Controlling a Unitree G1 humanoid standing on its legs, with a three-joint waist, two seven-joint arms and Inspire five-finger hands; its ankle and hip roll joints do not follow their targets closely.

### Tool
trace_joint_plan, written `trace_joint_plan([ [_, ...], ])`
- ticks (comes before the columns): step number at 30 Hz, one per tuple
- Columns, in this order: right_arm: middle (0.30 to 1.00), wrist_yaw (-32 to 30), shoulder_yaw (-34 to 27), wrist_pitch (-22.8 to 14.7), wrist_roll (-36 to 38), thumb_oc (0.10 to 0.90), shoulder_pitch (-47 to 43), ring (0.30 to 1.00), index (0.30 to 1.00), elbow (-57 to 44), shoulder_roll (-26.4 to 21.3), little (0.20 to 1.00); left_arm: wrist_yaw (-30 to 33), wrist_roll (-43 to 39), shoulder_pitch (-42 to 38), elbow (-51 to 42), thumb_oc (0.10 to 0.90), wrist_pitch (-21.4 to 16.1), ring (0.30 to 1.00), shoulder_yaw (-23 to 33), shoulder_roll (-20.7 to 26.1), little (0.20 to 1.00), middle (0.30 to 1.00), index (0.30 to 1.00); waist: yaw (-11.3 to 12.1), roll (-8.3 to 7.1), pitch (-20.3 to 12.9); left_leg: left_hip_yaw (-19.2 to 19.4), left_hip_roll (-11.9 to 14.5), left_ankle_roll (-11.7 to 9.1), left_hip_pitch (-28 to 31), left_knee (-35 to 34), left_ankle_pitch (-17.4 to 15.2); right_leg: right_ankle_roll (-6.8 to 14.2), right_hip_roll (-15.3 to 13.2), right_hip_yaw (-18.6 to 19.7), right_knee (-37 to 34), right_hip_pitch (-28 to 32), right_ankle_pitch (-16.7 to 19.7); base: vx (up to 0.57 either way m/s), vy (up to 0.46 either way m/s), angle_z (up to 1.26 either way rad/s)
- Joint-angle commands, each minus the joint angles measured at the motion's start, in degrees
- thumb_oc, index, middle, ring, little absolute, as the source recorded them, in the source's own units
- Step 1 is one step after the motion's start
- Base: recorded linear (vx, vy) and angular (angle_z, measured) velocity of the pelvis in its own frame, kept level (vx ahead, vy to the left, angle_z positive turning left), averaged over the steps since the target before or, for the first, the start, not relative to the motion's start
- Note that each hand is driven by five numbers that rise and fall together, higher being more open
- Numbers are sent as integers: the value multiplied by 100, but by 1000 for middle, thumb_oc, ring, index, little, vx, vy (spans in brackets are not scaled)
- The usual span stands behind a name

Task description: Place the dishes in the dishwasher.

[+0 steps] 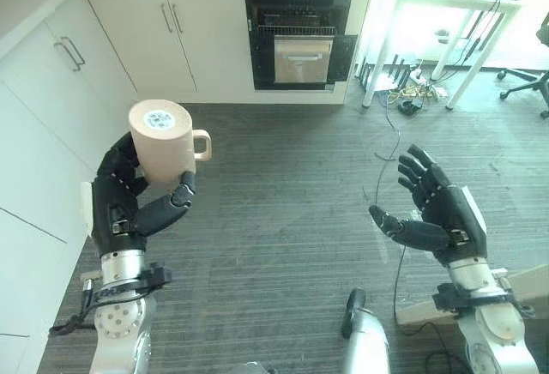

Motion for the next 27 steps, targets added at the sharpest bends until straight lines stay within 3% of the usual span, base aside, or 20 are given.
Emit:
trace_joint_plan([
  [1,900,-153,-390,-547,303,800,-817,900,900,-309,-244,900,73,105,-637,-998,400,-549,300,193,535,300,300,300,-133,7,-612,-279,341,-252,-266,96,539,423,392,8,-680,842,-106,737,-482,-21],
  [2,900,-100,-394,-520,327,800,-864,900,900,-236,-338,900,78,-10,-609,-1032,400,-517,300,187,463,300,300,300,-49,-79,-638,-71,309,-543,-125,199,1721,147,490,3,-680,1027,-366,669,-474,-45],
  [3,900,-11,-402,-512,323,800,-877,900,900,-181,-405,900,120,35,-567,-1053,400,-548,300,150,366,300,300,300,6,-100,-576,-54,415,-733,-619,1171,2129,-67,589,4,-680,1224,-585,588,-425,-90],
  [4,900,6,-426,-524,274,800,-862,900,900,-153,-452,900,68,64,-598,-1007,400,-585,300,117,282,300,300,300,44,-115,-471,-116,462,-691,-1221,1707,2096,-166,657,7,-680,1406,-705,442,-217,-95],
  [5,900,5,-436,-476,250,800,-888,900,900,-152,-493,900,38,58,-606,-1019,400,-580,300,113,236,300,300,300,50,-82,-409,-66,409,-598,-1429,1433,1975,-155,723,45,-680,1502,-782,427,-24,-74],
  [6,900,50,-452,-403,276,800,-951,900,900,-146,-518,900,52,-1,-547,-1027,400,-623,300,151,247,300,300,300,31,-42,-373,181,390,-511,-1376,694,1958,-80,790,160,-680,1561,-834,457,167,-81],
  [7,900,158,-474,-414,271,800,-909,900,900,-142,-491,900,111,-27,-471,-989,400,-712,300,177,276,300,300,300,7,66,-326,293,525,-464,-1496,96,1877,-20,937,312,-680,1635,-899,507,305,-73],
  [8,900,282,-499,-484,273,800,-753,900,900,-162,-485,900,180,-128,-391,-954,400,-794,300,160,319,300,300,300,-7,237,-382,-26,871,-542,-1996,96,1654,8,1136,367,-680,1711,-1016,405,281,-105],
  [9,900,326,-507,-505,273,800,-720,900,900,-157,-482,900,210,-131,-375,-934,400,-820,300,146,321,300,300,300,-4,270,-411,-183,973,-590,-2149,96,1710,-15,1190,406,-680,1735,-1062,472,319,-179],
  [10,900,404,-524,-590,277,800,-673,900,900,-110,-550,900,265,-138,-327,-875,400,-939,300,133,300,300,300,300,-9,293,-460,-301,1258,-689,-2384,96,1897,-73,1238,441,-680,1897,-1259,443,302,-189],
  [11,900,433,-568,-611,374,800,-655,900,900,-95,-638,900,270,-184,-325,-806,400,-1052,300,129,293,300,300,300,-27,294,-494,-155,1388,-699,-2401,96,1908,-80,1214,380,-680,2012,-1368,579,436,-158],
  [12,900,405,-589,-600,392,800,-700,900,900,-60,-695,900,251,-218,-366,-719,400,-1148,300,124,289,300,300,300,-42,249,-500,72,1417,-654,-2279,96,1637,-11,1081,250,-680,2192,-1440,459,397,-44],
  [13,900,371,-602,-581,381,800,-722,900,900,-50,-679,900,259,-214,-413,-688,400,-1173,300,114,303,300,300,300,-51,248,-516,182,1409,-607,-2239,96,1572,31,1034,197,-680,2297,-1446,603,564,58],
  [14,900,246,-642,-513,355,800,-742,900,900,-43,-626,900,203,-275,-557,-627,400,-1108,300,112,390,300,300,300,-26,253,-565,229,1271,-464,-2173,96,1427,135,972,117,-680,2544,-1469,638,596,96],
  [16,900,57,-667,-350,235,800,-804,900,900,-56,-428,900,-18,-363,-732,-580,400,-992,300,133,440,300,300,300,43,204,-652,71,861,-168,-2090,96,1178,432,913,104,-680,2825,-863,657,580,85],
  [19,900,-71,-627,-222,44,800,-809,900,900,-94,-240,900,-179,-395,-771,-604,400,-912,300,150,436,300,300,300,85,181,-713,-63,560,18,-1983,96,1005,633,858,51,-388,2860,-279,335,336,98],
  [20,900,-119,-615,-168,1,800,-777,900,900,-160,-129,900,-273,-364,-787,-635,400,-896,300,153,431,300,300,300,116,161,-722,-139,364,140,-1911,96,904,728,715,78,366,2637,25,257,337,96],
  [22,900,-142,-552,-145,-125,800,-743,900,900,-201,8,900,-297,-263,-751,-708,400,-880,300,194,417,300,300,300,133,222,-723,-235,245,235,-1820,96,826,722,553,118,1297,2167,419,219,311,69],
  [24,900,-72,-475,-145,-189,800,-752,900,900,-133,49,900,-236,-292,-730,-761,400,-826,300,255,458,300,300,300,138,269,-697,-260,211,246,-1751,96,801,631,540,67,1301,1727,278,148,161,45],
  [27,900,-70,-461,-164,-182,800,-752,900,900,-96,11,900,-307,-446,-775,-778,400,-799,300,313,464,300,300,300,170,242,-622,-433,169,166,-1649,96,817,469,727,-189,295,1632,133,179,-6,18],
])
